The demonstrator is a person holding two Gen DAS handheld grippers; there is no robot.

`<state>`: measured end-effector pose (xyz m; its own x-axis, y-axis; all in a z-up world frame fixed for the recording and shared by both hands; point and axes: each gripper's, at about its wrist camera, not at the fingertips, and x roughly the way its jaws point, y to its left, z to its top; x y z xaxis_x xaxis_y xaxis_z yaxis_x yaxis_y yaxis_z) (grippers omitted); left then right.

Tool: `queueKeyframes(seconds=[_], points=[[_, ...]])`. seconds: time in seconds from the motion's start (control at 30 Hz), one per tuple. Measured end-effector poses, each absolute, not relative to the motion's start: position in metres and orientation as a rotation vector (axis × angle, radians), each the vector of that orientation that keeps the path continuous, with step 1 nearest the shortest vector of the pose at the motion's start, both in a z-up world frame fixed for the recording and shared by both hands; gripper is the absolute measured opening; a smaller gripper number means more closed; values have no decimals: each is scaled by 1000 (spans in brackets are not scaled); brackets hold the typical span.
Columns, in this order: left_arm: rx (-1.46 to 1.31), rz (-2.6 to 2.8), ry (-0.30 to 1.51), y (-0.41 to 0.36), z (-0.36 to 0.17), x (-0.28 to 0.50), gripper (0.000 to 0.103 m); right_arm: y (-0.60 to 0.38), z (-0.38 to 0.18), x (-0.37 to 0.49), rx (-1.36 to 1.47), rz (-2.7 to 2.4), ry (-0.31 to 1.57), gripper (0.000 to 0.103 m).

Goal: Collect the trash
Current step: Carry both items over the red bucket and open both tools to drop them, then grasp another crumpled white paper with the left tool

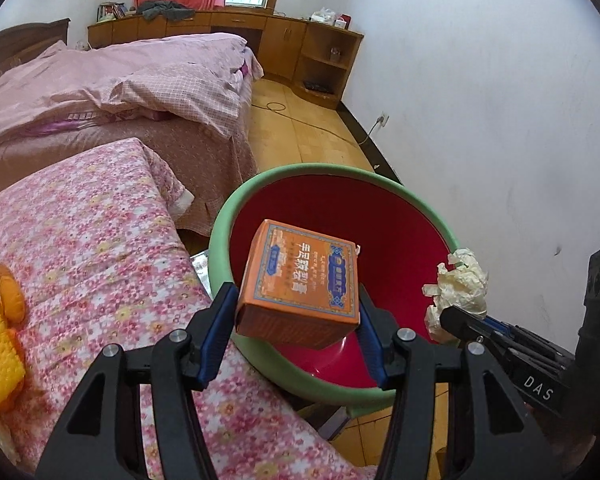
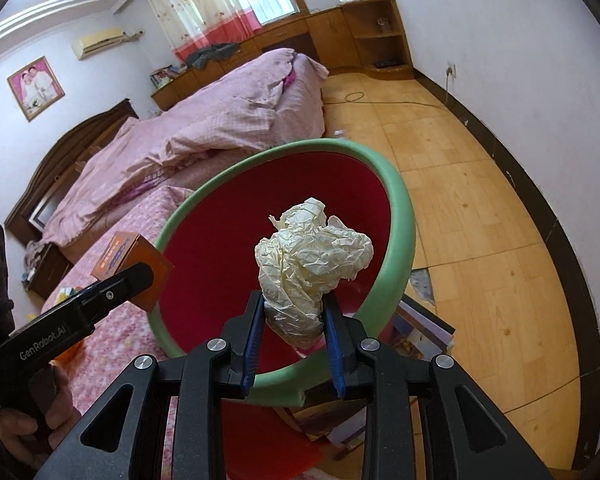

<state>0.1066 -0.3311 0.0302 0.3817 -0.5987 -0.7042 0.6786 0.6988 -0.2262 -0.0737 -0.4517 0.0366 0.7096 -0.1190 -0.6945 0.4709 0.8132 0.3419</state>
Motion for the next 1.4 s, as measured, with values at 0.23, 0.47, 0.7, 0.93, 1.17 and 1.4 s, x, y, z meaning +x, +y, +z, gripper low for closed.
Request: queueKeyframes(seconds=[0.23, 0.47, 0.7, 0.93, 1.17, 1.4], points=[[130, -800, 814, -335, 32, 102, 67, -455, 35, -74, 534, -337, 700, 39], [108, -785, 822, -324, 37, 99, 67, -453, 39, -78, 546, -342, 681, 40], [76, -769, 812, -302, 50, 90, 67, -445, 48, -86, 549, -334, 660, 40], [36, -734, 799, -271, 62, 81, 67, -426, 57, -92, 543, -308, 640, 41], [-13, -669, 790, -228, 69, 77, 67, -403, 66, -91, 530, -269, 632, 41], [-50, -602, 773, -185, 72, 78, 67, -374, 70, -86, 500, -222, 639, 41]])
